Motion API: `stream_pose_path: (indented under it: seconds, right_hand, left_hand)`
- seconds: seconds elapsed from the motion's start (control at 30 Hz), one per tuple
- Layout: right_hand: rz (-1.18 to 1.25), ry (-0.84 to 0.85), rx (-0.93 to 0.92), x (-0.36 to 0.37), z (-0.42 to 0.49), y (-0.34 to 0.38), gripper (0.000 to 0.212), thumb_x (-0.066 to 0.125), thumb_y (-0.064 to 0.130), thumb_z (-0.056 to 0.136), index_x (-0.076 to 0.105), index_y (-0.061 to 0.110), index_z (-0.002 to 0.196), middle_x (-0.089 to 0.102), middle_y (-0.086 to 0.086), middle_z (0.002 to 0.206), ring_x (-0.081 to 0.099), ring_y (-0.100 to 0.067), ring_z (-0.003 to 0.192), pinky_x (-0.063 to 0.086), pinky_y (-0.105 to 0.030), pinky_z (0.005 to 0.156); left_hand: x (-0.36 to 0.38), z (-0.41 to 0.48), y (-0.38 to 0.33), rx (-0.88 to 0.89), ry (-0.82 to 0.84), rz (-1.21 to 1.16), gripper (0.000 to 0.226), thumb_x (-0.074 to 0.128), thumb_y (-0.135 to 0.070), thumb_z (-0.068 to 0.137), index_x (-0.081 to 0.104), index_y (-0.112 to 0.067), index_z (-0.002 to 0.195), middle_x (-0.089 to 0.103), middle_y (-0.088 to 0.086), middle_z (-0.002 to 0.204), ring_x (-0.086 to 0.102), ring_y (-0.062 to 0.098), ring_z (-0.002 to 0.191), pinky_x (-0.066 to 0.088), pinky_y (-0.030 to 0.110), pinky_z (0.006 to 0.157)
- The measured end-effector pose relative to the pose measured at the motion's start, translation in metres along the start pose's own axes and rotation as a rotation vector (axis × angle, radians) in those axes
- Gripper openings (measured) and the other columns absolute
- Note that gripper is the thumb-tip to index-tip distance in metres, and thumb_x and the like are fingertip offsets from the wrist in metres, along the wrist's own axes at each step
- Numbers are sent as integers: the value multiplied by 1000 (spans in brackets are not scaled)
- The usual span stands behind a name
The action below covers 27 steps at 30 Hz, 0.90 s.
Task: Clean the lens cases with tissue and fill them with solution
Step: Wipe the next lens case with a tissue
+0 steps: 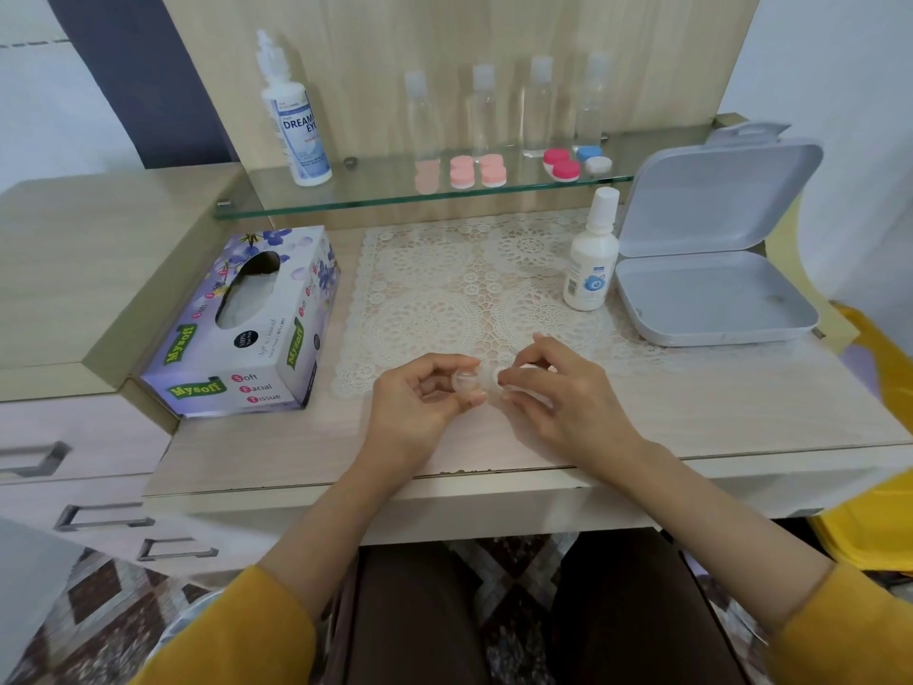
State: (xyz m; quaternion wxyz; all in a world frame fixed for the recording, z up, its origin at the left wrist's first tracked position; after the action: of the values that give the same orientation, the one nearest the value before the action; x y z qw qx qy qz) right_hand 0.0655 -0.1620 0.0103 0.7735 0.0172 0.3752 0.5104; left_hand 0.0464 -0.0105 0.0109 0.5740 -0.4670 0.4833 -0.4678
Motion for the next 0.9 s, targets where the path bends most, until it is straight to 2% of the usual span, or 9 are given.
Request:
stream_pose_path:
  seconds: [0.1, 0.17, 0.23, 0.3, 0.33, 0.5, 0.67, 0.8, 0.9]
  right_hand:
    - [22, -43, -1, -3, 1, -1, 42, 49, 36, 92, 72, 5, 77, 58, -14, 77, 45, -11, 66, 50, -45, 67]
    - [16, -35, 5, -2, 1, -1, 31, 55, 29, 87, 71, 4, 76, 58, -12, 77, 47, -11, 66, 50, -43, 69]
    - [-9, -18, -7, 1, 0, -1, 19, 57, 17, 81, 68, 2, 78, 58, -12, 78, 49, -12, 70, 48, -35, 85]
    - [-31, -12, -16, 3, -1, -2, 18, 56, 13, 80, 67, 0, 82, 58, -13, 79, 50, -12, 73, 36, -29, 105]
    - [-40, -14, -21, 4, -1, -2, 19, 56, 14, 81, 68, 0, 84, 58, -13, 80, 50, -11, 74, 31, -29, 108]
    - [-32, -41, -50, -1, -1, 1, 25, 56, 21, 85, 72, 2, 79, 59, -16, 79, 48, -12, 73, 42, -33, 90]
    - [-36, -34, -21, 1, 0, -2, 16, 58, 12, 80, 68, 0, 79, 60, -13, 80, 52, -12, 75, 33, -32, 107]
    - [-63, -31, -42, 2, 0, -1, 17, 58, 11, 81, 70, 0, 85, 60, -15, 82, 50, -11, 74, 32, -37, 107]
    - [-46, -42, -50, 0, -1, -1, 24, 58, 21, 86, 72, 3, 82, 59, -16, 81, 48, -13, 69, 41, -39, 97]
  left_hand:
    - [1, 0, -1, 3, 3, 4, 34, 71, 9, 68, 68, -20, 85, 68, -5, 78, 63, 5, 71, 53, 21, 78]
    - [1, -1, -1, 2, -1, 7, 34, 71, 9, 68, 68, -20, 86, 68, -5, 78, 63, 4, 70, 53, 21, 80]
    - [1, -1, -1, 0, -2, 11, 34, 72, 8, 68, 68, -21, 86, 68, -6, 77, 62, 4, 71, 52, 23, 82]
    - [0, -1, -1, -3, -2, 14, 35, 72, 8, 68, 68, -22, 85, 69, -7, 77, 63, 5, 72, 52, 25, 84]
    - [0, -1, 0, -5, -3, 11, 34, 72, 8, 68, 68, -21, 86, 69, -7, 77, 63, 6, 72, 52, 27, 84]
    - [0, -1, -1, -1, 1, 19, 33, 73, 7, 68, 68, -21, 86, 69, -10, 76, 63, 6, 73, 52, 29, 85]
    - [1, -2, -1, 1, -3, 22, 34, 73, 7, 68, 68, -21, 86, 69, -9, 77, 63, 5, 73, 52, 27, 85]
    - [0, -1, 0, -11, -12, -4, 33, 72, 9, 68, 68, -19, 86, 68, -9, 75, 63, 4, 72, 53, 23, 80]
    - [1, -2, -1, -2, -13, -2, 33, 72, 9, 68, 67, -19, 85, 68, -5, 77, 62, 3, 71, 52, 18, 75]
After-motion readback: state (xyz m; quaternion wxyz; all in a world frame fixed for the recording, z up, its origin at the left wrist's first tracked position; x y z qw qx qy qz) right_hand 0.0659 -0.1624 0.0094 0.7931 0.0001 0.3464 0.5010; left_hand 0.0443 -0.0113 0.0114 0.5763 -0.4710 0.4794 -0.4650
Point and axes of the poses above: each hand's wrist, its own z-axis towards the middle knuckle, its own x-axis out of the palm, y = z × x, the point moved 5 cm from there along z, towards the middle knuckle
